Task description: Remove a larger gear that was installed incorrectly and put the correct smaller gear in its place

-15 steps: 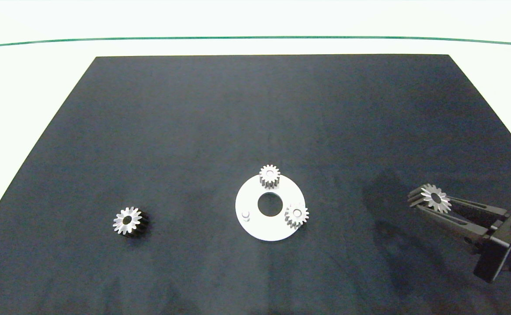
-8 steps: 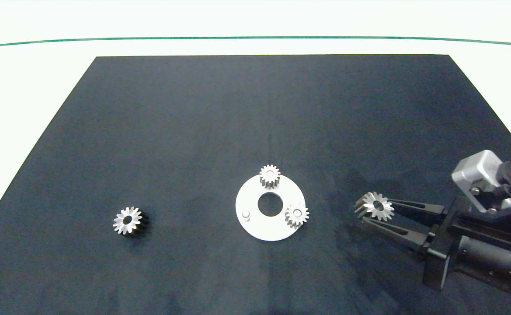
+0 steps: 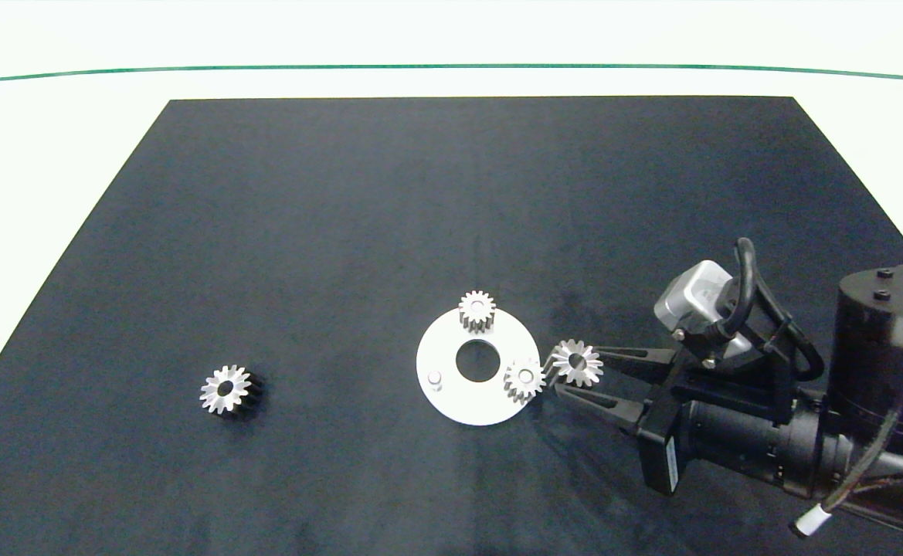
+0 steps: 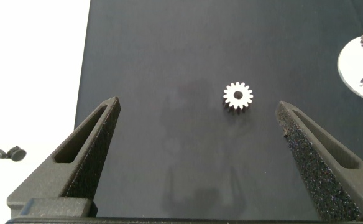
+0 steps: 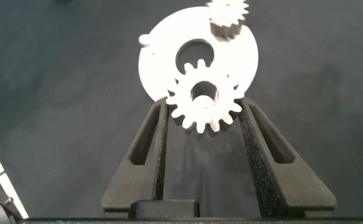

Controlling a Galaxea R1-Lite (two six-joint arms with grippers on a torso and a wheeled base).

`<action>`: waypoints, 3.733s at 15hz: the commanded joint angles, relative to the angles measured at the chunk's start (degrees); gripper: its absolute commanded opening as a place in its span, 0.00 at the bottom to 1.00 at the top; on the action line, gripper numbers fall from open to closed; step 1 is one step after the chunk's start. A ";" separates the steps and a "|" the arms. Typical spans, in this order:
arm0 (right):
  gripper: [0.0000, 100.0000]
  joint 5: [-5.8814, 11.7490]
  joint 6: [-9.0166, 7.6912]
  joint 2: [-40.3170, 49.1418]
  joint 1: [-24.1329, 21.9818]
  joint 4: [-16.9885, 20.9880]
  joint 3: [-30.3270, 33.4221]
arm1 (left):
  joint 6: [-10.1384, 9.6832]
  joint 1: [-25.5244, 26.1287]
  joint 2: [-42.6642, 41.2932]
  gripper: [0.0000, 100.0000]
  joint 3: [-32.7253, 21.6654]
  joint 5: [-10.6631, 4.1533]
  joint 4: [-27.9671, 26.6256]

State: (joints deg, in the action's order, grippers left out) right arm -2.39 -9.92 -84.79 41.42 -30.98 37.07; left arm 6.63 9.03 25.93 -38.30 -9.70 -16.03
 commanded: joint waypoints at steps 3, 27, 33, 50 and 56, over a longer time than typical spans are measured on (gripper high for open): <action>0.22 -0.16 -3.00 -5.57 3.66 4.87 6.87 | -0.30 0.63 -1.23 1.00 -0.02 -0.05 -0.05; 0.22 3.36 -4.75 -22.88 7.71 13.49 27.26 | -0.39 1.60 -4.22 1.00 0.25 -0.05 -0.14; 0.22 4.06 -4.75 -24.29 7.80 13.40 27.97 | -0.39 1.60 -4.75 1.00 1.39 -0.05 -0.14; 1.00 6.70 -4.67 -24.99 8.59 13.57 27.70 | -0.66 2.22 -4.84 1.00 1.56 -0.05 -0.14; 1.00 6.78 -4.75 -22.62 8.67 13.66 27.26 | -0.66 2.13 -4.84 1.00 2.09 -0.14 -0.14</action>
State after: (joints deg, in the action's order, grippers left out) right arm 4.43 -14.54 -108.51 50.03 -17.23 64.46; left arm 5.92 11.15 21.00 -36.27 -9.75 -16.07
